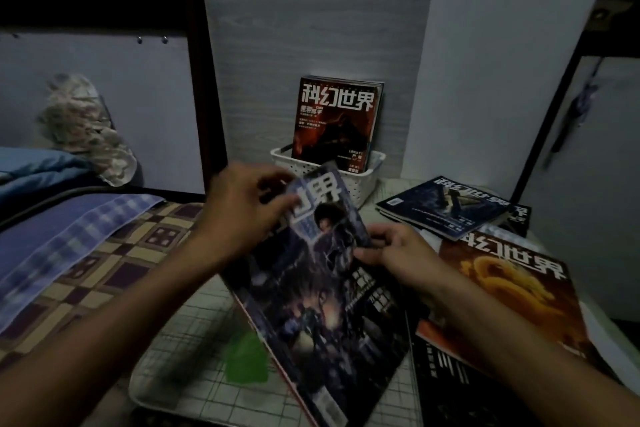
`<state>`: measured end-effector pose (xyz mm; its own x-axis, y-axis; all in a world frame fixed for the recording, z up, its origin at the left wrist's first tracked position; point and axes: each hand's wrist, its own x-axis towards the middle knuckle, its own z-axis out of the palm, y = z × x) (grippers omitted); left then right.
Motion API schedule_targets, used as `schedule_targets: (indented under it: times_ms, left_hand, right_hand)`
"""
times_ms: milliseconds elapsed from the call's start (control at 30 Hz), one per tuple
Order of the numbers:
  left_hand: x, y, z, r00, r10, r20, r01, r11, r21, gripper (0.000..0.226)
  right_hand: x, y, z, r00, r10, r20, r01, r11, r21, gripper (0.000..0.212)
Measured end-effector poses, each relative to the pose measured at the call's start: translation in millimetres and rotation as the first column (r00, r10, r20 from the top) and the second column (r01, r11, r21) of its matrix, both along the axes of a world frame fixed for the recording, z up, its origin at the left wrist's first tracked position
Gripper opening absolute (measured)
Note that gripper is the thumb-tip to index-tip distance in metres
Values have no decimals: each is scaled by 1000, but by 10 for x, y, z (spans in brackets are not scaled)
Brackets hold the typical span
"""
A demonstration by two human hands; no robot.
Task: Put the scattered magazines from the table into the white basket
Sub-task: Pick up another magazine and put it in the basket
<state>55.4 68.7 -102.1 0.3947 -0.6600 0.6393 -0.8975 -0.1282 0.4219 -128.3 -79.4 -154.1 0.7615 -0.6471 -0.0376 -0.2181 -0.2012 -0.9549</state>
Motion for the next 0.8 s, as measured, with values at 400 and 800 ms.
schedule_targets:
  times_ms: [400,800]
  left_hand:
    - [309,-95,-229,863,-143,-484,35,974,-224,51]
    - [551,-686,-199,943,-72,-326,-34,951,-307,12]
  right_hand:
    - [178,-288,189,880,-242,409,217,970,107,25]
    - [397,-721,500,855,-173,488,385,843,-376,20]
